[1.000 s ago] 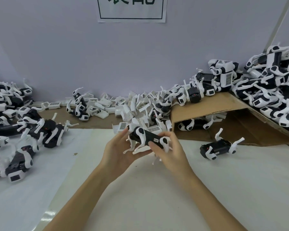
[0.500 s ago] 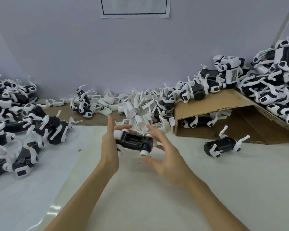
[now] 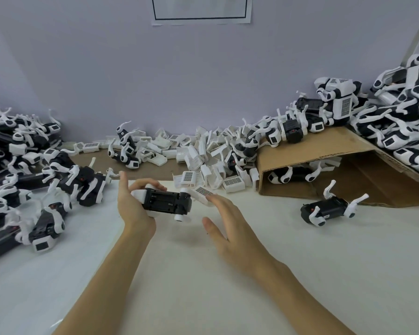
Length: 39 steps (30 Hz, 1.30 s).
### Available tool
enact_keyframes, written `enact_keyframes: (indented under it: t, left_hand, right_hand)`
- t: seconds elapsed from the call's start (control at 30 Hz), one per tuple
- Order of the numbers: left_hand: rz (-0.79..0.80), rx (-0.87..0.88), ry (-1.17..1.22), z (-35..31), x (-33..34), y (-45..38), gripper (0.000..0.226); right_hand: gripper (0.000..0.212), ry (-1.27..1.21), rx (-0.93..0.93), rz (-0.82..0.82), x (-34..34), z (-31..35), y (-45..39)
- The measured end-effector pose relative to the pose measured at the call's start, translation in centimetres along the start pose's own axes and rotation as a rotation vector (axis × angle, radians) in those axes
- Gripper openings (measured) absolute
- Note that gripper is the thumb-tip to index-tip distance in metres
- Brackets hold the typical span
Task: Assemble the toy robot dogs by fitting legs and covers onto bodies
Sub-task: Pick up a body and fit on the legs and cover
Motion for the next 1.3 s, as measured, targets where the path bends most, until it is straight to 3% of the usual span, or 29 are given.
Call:
enact_keyframes:
  t: [0.17, 0.37, 0.43, 0.57, 0.7, 0.87, 0.97, 1.1, 1.23, 1.3]
  left_hand:
    - [-0.108, -0.030, 0.020, 0.4, -0.9, -1.0, 0.065]
    - [-0.066, -0.033, 0.003, 0.2, -1.0, -0.9, 0.071]
    - [-0.057, -0.038, 0.011, 0.1, -1.0, -0.9, 0.070]
    - [-0.043, -0.076, 0.019, -0.1, -0.6, -0.6, 0.071]
    - [0.038, -0.216, 0.080, -0.5, 0.1, 0.2, 0.073]
    - [0.114, -0.327, 0.137, -0.4, 1.6, 1.3, 0.066]
    - [0.159, -0.347, 0.023, -0.3, 2.7, 2.0, 0.052]
    - [0.329, -0.344, -0.103, -0.3, 3.6, 2.8, 0.044]
    - [0.495, -0.243, -0.315, -0.3, 4.0, 3.4, 0.041]
    - [0.564, -0.164, -0.397, -0.2, 4.0, 3.7, 0.050]
  right_hand:
    - [0.038, 0.206, 0.063, 0.033, -0.4, -1.8, -1.8]
    - [0.041, 0.322, 0.117, 0.121, -0.5, -2.6, -4.7]
    - [0.036, 0.336, 0.077, 0.075, -0.5, -2.6, -5.2]
    - [0.028, 0.213, 0.013, -0.043, -1.4, -2.3, -4.6]
    - [0.024, -0.097, -0.008, -0.196, -2.6, -2.2, -3.1]
    - [0.039, -0.285, -0.008, -0.341, -4.2, -1.9, -2.1]
    - [0.042, -0.325, 0.009, -0.398, -5.1, -1.9, -2.0]
    - [0.030, -0.484, 0.095, -0.459, -5.6, -2.0, -2.0]
    - [0.026, -0.600, 0.095, -0.491, -5.7, -1.5, -2.1]
    - [0.035, -0.640, 0.100, -0.511, -5.6, -1.2, -2.1]
Point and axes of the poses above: each hand's wrist, its own y-axis away from the middle knuckle, its own x-axis out of the palm, z = x × y, the point moved 1 cm from there along -y, towards the middle knuckle, and after that the axes turned 13 degrees about -y, right-handed, at the moved point
